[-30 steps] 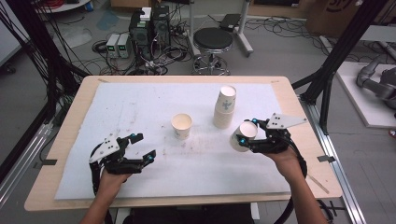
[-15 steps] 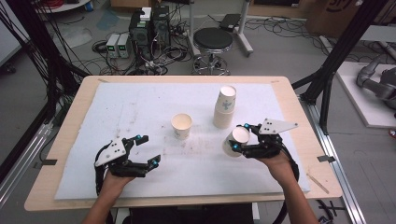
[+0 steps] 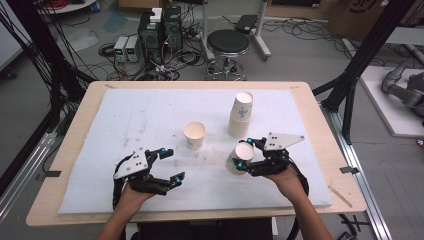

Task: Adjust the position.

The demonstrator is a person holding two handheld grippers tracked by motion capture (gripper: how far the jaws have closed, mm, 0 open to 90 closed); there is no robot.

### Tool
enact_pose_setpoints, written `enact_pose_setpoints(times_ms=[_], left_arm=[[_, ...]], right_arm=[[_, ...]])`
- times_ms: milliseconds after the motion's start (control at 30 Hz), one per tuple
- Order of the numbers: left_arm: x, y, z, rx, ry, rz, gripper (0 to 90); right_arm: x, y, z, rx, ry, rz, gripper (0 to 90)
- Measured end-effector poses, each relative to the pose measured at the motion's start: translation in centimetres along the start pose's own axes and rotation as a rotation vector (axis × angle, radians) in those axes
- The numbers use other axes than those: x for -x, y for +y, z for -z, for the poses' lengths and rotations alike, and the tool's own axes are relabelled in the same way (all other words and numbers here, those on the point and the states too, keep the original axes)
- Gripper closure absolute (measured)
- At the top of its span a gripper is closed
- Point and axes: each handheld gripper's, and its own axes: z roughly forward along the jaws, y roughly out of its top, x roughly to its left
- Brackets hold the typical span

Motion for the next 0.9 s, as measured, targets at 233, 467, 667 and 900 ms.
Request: enact_pose_setpoints(times_ms=[233, 467, 667, 900], left_arm=[[0.9, 0.0, -1.2, -0.031, -0.043, -0.016, 14.7], [1.5, 0.3, -2.9, -0.042, -0.079, -0.024, 14.8], [2.0, 0.6, -4.9, -0.053, -0.113, -0.039, 14.9], [2.3, 0.3, -7.3, -0.089, -0.147, -0.055, 15.1]], right_arm=[[-0.7, 0.3, -0.6, 0.004, 0.03, 0.019, 34.7], [-1.2, 0.6, -0.9, 0.014, 0.056, 0.028, 34.7], [-1.4, 0.5, -1.2, 0.008, 0.071, 0.025, 34.7], [-1.6, 0.3, -1.5, 0.003, 0.085, 0.023, 34.7]])
